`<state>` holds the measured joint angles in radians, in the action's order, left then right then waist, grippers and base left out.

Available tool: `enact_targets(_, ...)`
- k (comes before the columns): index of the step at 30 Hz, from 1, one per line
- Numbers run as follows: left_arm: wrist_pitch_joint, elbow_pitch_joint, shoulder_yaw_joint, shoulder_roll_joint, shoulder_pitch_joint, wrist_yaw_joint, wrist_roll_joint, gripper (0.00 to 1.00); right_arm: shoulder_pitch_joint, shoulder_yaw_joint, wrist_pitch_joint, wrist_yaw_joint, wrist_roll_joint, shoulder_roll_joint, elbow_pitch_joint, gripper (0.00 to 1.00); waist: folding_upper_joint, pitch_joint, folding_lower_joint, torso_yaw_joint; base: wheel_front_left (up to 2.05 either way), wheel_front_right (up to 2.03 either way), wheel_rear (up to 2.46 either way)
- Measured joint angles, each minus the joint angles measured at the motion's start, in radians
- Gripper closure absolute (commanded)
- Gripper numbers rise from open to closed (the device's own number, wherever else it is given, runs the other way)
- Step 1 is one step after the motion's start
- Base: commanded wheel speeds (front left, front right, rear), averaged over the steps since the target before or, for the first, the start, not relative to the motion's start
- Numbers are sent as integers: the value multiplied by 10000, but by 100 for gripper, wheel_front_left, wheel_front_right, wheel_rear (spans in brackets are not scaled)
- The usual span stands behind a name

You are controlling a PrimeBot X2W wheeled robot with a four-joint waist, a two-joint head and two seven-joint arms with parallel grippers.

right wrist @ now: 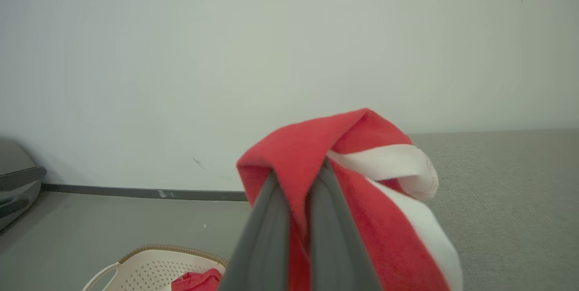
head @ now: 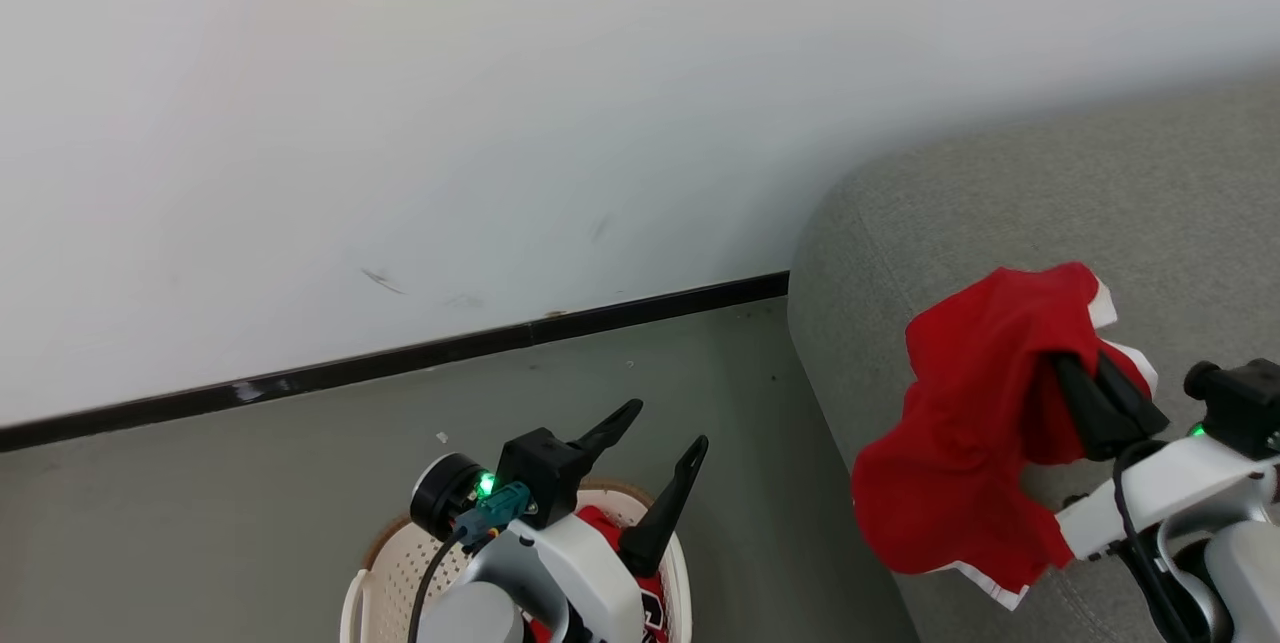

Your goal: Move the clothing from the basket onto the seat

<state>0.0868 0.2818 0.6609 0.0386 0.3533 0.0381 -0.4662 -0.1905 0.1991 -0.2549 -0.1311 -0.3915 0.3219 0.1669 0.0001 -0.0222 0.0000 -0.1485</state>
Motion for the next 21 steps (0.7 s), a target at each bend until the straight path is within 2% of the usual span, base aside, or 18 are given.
enact_targets(10, 144, 40, 633, 15, -186, 174, -286, 0, 1227, -1315, 0, 0, 489, -63, -690, 100, 0, -101, 0, -686, 0, 0, 0)
enact_targets(21, 345, 36, 961, 21, -370, 176, -518, 0, 1909, -1482, 0, 0, 876, -182, -1536, 100, 0, -184, 0, -1537, 0, 0, 0)
